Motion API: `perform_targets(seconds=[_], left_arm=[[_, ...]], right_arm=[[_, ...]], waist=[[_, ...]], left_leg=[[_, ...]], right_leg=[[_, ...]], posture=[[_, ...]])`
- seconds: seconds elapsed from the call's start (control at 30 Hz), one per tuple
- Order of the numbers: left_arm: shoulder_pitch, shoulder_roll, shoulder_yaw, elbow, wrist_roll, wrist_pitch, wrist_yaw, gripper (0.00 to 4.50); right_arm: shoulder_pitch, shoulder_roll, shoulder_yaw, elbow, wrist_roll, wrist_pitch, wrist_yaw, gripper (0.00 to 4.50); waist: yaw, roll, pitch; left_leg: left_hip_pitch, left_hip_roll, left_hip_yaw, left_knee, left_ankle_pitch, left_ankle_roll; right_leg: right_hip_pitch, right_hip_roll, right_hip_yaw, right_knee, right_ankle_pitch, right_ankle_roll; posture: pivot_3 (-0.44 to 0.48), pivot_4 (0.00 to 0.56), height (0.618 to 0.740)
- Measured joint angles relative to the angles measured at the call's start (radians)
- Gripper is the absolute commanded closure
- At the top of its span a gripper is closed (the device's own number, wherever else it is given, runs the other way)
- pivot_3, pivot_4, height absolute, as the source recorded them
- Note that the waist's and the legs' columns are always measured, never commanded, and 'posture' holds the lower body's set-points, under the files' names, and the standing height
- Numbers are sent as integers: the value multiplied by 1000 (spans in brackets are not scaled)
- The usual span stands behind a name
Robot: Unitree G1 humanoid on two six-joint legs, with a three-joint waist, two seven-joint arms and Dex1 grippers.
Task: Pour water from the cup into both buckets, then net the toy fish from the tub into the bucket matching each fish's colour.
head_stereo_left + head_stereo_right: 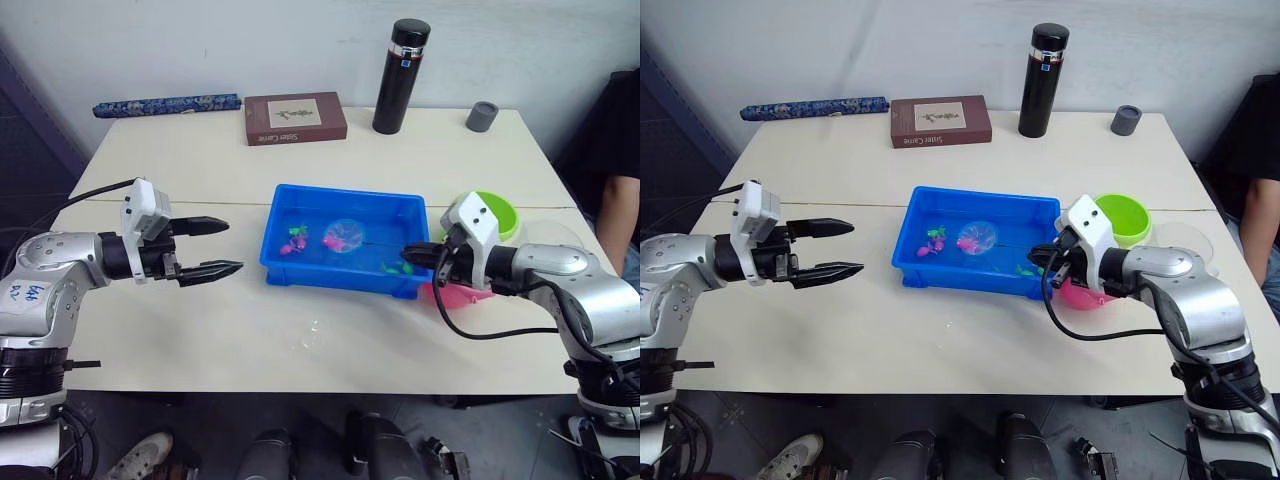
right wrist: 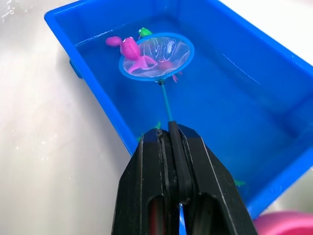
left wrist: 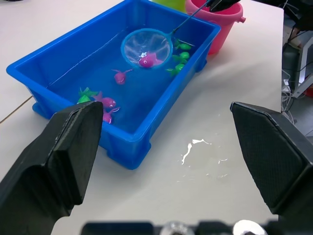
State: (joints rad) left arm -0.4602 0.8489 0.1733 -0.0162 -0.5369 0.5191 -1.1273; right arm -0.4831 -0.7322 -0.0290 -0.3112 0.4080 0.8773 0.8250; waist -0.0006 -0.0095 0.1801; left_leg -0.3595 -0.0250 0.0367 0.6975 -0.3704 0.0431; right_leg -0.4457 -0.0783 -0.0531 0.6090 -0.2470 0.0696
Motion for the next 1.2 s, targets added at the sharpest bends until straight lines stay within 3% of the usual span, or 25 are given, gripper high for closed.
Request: perform_targets(seconds=[0.47,0.8,1.2], left_arm=[[-69,-44,-49,54,24,-35,-11,17],[-146,-77,-102,142,56,-78,-44,17],[-221,-122,-147,261,109,-139,-82,17]], right_arm=[[72,-84,-167,-59,88,19,-6,4500],[231,-204,-406,-99,141,41,-3,4500],[457,-224,-591,-201,143,57,-33,4500]], waist=[[4,0,0],[6,0,0],[23,0,0]], left_leg=[[0,0,0,0,0,0],[0,0,0,0,0,0],[0,0,0,1,0,0]], right_leg=[[0,0,0,0,0,0],[0,0,0,0,0,0],[1,0,0,1,0,0]], posture=[[0,150,740],[0,150,740],[0,150,740]])
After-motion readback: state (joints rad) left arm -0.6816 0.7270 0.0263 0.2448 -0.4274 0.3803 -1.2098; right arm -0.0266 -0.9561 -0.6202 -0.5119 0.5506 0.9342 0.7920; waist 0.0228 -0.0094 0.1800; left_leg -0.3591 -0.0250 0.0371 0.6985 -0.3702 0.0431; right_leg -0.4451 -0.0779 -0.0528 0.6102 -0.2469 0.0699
